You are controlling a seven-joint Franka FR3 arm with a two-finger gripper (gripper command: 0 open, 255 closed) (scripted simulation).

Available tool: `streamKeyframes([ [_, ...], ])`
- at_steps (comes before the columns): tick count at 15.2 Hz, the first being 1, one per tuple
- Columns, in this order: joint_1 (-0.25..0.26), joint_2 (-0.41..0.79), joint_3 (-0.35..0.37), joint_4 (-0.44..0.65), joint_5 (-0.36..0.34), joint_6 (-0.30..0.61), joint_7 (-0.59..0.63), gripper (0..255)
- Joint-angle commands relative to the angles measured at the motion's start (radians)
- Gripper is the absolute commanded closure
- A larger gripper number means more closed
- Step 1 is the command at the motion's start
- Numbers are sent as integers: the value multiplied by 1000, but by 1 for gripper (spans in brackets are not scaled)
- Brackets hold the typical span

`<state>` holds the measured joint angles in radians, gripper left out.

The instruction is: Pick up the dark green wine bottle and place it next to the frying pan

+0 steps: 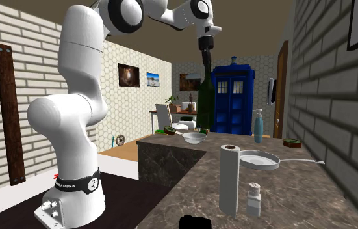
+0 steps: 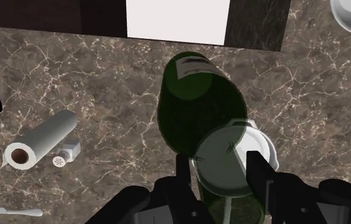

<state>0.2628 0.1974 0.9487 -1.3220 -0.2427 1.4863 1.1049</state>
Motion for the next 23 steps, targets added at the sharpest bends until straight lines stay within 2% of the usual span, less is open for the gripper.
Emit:
streamKeyframes([
  [1, 70, 84, 3, 44, -72, 4, 56, 255],
  [6, 267, 286, -41, 206, -225, -12, 144, 255],
  [10, 450, 460, -104, 417, -329, -53, 167, 255],
  [16, 376, 424, -87, 254, -306, 56, 193, 255],
  [23, 322, 407, -79, 117, -298, 162, 216, 255],
])
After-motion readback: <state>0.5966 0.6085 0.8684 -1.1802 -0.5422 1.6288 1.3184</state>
